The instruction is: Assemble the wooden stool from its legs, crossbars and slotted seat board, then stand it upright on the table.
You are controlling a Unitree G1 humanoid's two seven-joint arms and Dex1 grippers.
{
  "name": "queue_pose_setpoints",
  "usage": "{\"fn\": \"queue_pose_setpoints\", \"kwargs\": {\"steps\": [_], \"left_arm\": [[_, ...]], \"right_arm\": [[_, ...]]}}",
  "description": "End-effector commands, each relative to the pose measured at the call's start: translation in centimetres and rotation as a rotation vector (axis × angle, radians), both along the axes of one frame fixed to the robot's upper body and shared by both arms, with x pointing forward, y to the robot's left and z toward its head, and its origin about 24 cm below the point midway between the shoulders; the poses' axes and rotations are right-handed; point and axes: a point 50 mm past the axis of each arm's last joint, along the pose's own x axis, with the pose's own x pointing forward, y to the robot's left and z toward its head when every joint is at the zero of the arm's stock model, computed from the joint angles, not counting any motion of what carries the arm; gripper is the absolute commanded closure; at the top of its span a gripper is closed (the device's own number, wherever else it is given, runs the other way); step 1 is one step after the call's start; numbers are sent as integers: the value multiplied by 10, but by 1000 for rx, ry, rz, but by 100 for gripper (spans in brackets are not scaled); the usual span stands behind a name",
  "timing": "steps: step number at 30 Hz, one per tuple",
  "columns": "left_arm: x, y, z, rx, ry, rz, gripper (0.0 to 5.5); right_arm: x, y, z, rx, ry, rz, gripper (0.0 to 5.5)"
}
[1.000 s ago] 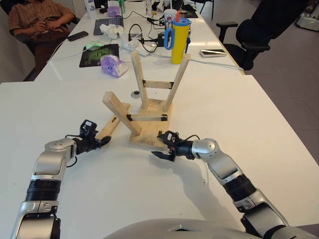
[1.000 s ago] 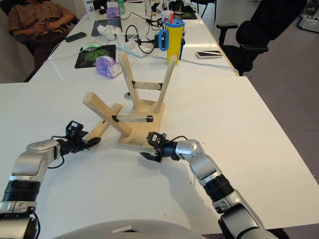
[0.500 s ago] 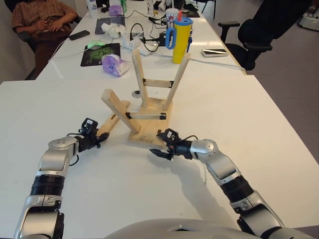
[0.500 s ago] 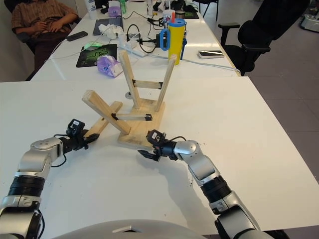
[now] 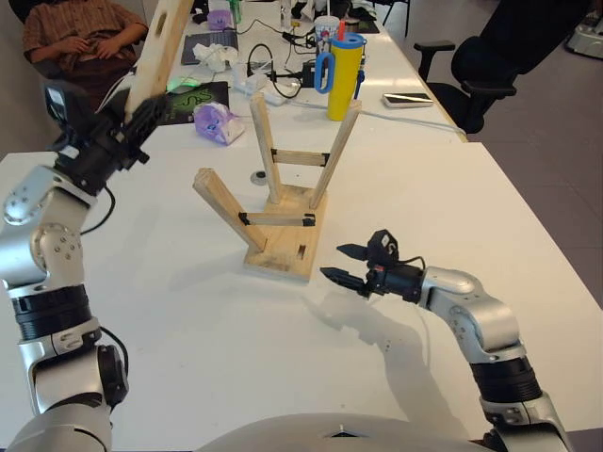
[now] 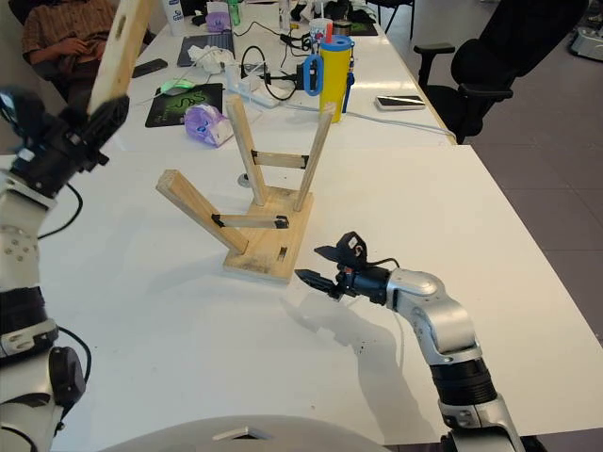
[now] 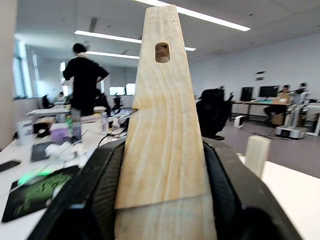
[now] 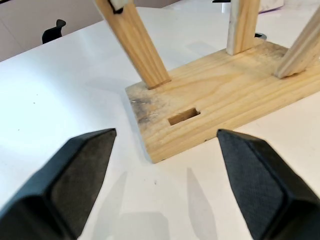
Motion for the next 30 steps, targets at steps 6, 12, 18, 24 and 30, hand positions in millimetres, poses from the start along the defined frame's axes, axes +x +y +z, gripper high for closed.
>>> {"fn": "queue_pose_setpoints", "kwargs": {"steps": [6,12,18,24,30], "left_arm": [[-27,-91,53,-190,-20,-546,346],[-38,-132,7,-154,180,-733,346],[-44,-137,-37,-54,363,-846,346],[-52,-131,-49,-9,461,-933,346],[-58,-127,-53,8,527,-966,346]], "right_arm": [[15,-47,63,233,-79,9,124],[3,-46,113,570,-57,195,71],[0,-52,133,711,-3,286,71],[2,-59,135,764,19,280,71],[0,-66,130,801,54,282,98]]}}
